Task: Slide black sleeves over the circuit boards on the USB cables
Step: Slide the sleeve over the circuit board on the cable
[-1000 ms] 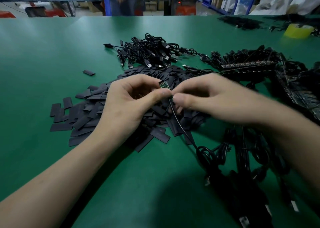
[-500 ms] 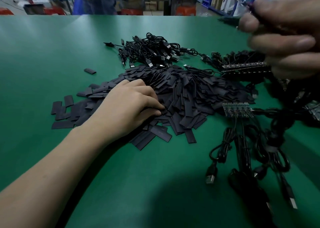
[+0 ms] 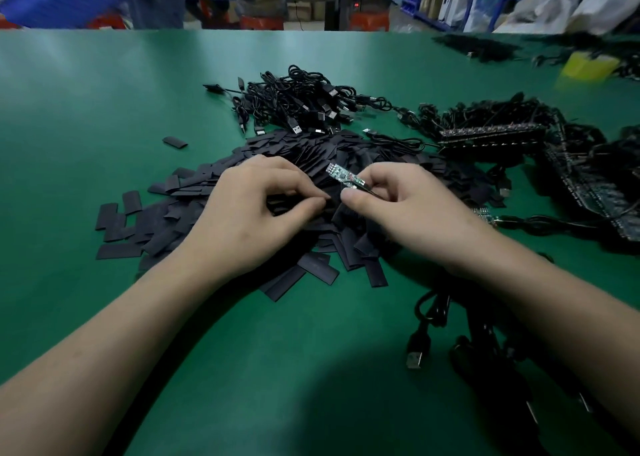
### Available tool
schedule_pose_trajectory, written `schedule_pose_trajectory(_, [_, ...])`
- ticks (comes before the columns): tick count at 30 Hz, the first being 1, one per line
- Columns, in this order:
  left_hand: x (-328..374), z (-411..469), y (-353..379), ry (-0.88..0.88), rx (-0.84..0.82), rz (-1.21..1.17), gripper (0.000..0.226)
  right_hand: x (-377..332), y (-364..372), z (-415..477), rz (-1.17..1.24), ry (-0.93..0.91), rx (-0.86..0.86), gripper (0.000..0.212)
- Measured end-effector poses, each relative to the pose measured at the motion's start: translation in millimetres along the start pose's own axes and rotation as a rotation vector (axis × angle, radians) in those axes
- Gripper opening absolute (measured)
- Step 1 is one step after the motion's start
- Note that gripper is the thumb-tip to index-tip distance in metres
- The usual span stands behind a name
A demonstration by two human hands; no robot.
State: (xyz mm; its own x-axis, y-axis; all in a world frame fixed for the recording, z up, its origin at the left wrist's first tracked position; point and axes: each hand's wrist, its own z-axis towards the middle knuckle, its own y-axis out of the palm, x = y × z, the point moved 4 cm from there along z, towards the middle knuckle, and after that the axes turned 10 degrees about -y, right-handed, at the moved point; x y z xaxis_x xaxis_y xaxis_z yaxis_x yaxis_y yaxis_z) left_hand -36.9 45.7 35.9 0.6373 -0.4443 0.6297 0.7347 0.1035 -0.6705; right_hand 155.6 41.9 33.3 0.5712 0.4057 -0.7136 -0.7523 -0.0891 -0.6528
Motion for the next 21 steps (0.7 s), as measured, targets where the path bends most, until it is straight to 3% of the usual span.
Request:
schedule_pose_trajectory(4, [1.2,-0.5,3.1,-0.102,-0.036,-0.131,0.008,5.6,3.9,-2.2,0.295,0.026,-0.010,0.021])
schedule_pose_trajectory(9, [5.2,-3.7,10.6,-0.127,-0.027,-0.266,0.011,5.2,2.5,-5.0,0.404,0.038,0.003,0.018])
schedule_pose_trajectory(15, [17.6,-9.3,6.6,0.104,0.138,0.035,0.029,6.8,1.7,-6.4,0.489,0.075,0.045,0.017])
schedule_pose_trajectory(21, [11.6,-8.7,4.9,-0.070,0.126,-0.177,0.026,11.5,-3.3,-6.8,0.597,0.110,-0.023,0.019])
